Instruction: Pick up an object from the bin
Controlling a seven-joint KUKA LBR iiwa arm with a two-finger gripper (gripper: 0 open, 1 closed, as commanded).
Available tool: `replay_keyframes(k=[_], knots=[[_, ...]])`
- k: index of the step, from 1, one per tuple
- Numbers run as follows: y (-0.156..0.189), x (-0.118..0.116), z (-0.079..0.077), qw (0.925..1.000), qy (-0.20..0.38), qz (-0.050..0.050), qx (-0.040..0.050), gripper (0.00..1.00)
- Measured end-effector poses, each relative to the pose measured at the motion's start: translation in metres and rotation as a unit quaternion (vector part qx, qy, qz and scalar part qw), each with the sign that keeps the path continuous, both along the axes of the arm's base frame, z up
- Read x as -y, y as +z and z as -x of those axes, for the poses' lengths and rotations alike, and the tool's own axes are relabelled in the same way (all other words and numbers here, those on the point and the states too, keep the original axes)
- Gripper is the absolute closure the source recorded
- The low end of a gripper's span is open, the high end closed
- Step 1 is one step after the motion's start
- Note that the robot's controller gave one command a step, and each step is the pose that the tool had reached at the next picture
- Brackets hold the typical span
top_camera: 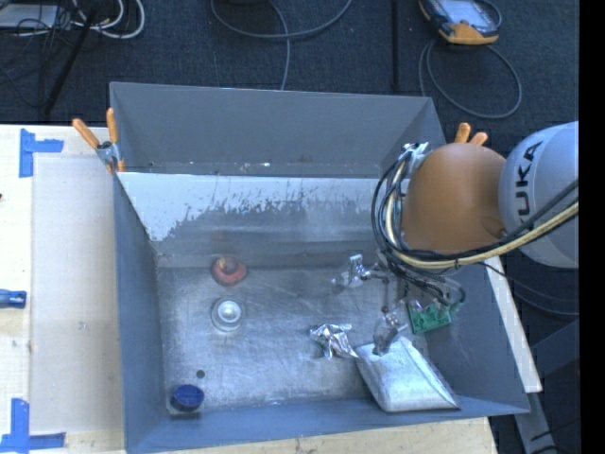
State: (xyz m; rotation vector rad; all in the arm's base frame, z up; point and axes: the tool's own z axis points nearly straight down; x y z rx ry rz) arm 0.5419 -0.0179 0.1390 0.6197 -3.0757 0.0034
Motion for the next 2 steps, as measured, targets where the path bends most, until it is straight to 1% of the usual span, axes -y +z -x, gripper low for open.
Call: replay_keyframes(k=[1, 2], knots=[[-0.0664, -0.0042, 0.0206, 0.9976, 0.069, -0.003, 0.0066, 0.0], [-0.0653, -0.0026, 0.0223, 0.9977, 0.068, -0.001, 0.0011, 1.0]])
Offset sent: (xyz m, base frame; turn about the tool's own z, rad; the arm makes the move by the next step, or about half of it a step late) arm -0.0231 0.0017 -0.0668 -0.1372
